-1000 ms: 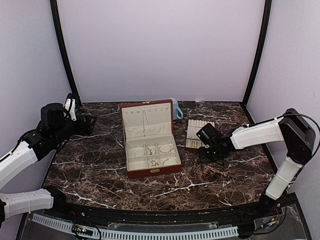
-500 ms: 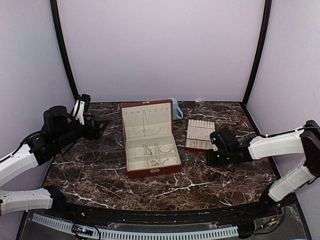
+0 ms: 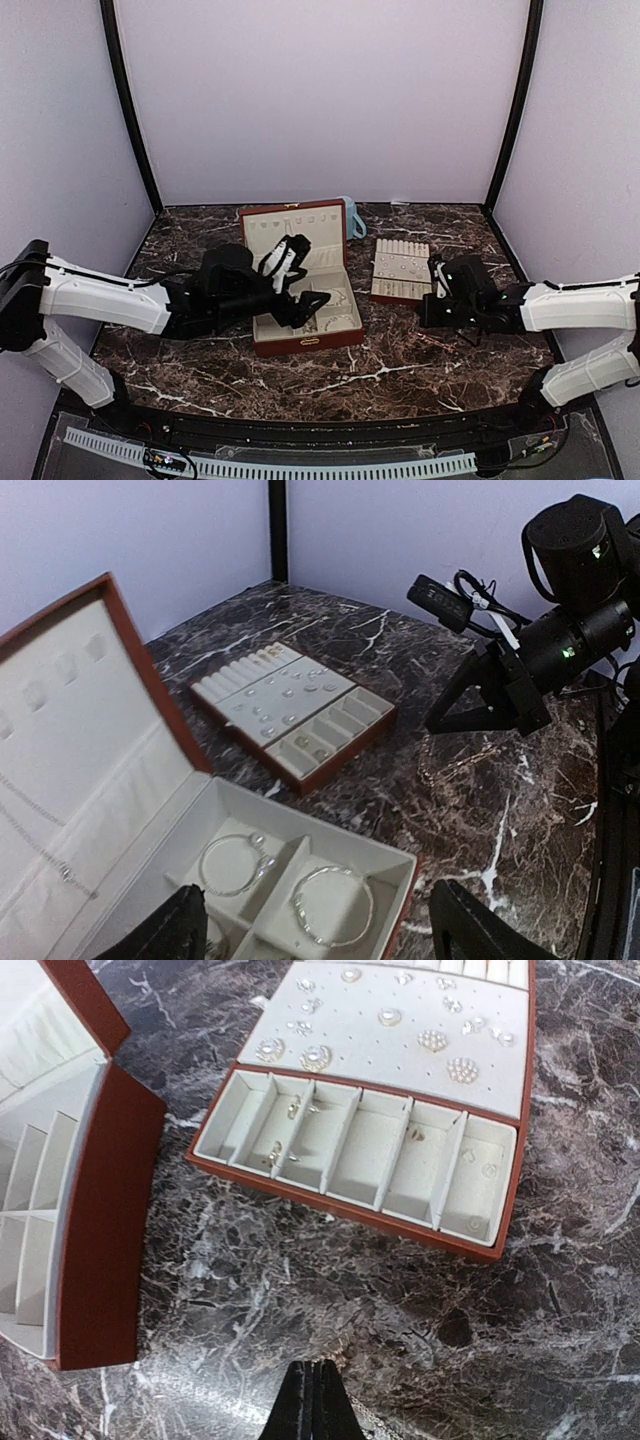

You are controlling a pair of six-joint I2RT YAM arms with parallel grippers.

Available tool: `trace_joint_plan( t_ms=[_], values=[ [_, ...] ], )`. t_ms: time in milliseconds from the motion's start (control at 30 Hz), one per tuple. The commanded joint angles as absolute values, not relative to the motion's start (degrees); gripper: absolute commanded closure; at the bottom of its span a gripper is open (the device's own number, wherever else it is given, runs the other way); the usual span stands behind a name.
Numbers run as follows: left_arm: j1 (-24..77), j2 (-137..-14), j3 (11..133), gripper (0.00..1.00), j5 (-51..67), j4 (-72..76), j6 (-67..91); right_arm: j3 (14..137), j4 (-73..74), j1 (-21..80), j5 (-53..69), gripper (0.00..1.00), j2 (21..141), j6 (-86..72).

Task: Organize the mixed jewelry
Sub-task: Pass from the right arm to the left

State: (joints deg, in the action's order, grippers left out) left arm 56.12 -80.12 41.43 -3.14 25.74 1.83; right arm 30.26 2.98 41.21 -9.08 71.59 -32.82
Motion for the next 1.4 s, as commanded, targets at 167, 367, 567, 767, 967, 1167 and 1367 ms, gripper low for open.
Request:
trace_joint_plan(
  t_ms=[167, 367, 567, 767, 967, 1167, 1367],
  values=[
    [61.5, -103.3, 56.6, 0.21, 2.6, 49.0, 0.6, 27.7, -2.1, 41.2, -6.0, 1.00, 65.2, -31.3],
    [61.8, -115.4, 65.0, 0.21, 2.8, 52.0, 2.3, 26.0, -2.5, 41.1, -4.2, 1.00, 61.1, -31.4],
    [61.9, -120.7, 70.1, 0.22, 4.1, 52.3, 3.5, 24.3, -2.5, 41.1, -2.0, 1.00, 56.5, -32.1],
    [62.4, -123.9, 73.2, 0.23, 5.5, 51.6, 3.4, 23.6, -2.7, 41.1, -1.9, 1.00, 55.5, -32.7],
    [62.7, -127.0, 76.0, 0.24, 5.8, 49.9, 4.0, 24.1, -2.8, 41.1, -1.7, 1.00, 55.2, -32.6],
    [62.8, -128.4, 76.9, 0.33, 5.2, 49.3, 4.9, 24.2, -2.6, 41.1, -1.7, 1.00, 54.9, -32.7],
    [62.9, -129.8, 78.2, 0.39, 6.1, 48.7, 5.4, 24.1, -2.5, 41.1, -1.8, 1.00, 54.8, -32.8]
  ],
)
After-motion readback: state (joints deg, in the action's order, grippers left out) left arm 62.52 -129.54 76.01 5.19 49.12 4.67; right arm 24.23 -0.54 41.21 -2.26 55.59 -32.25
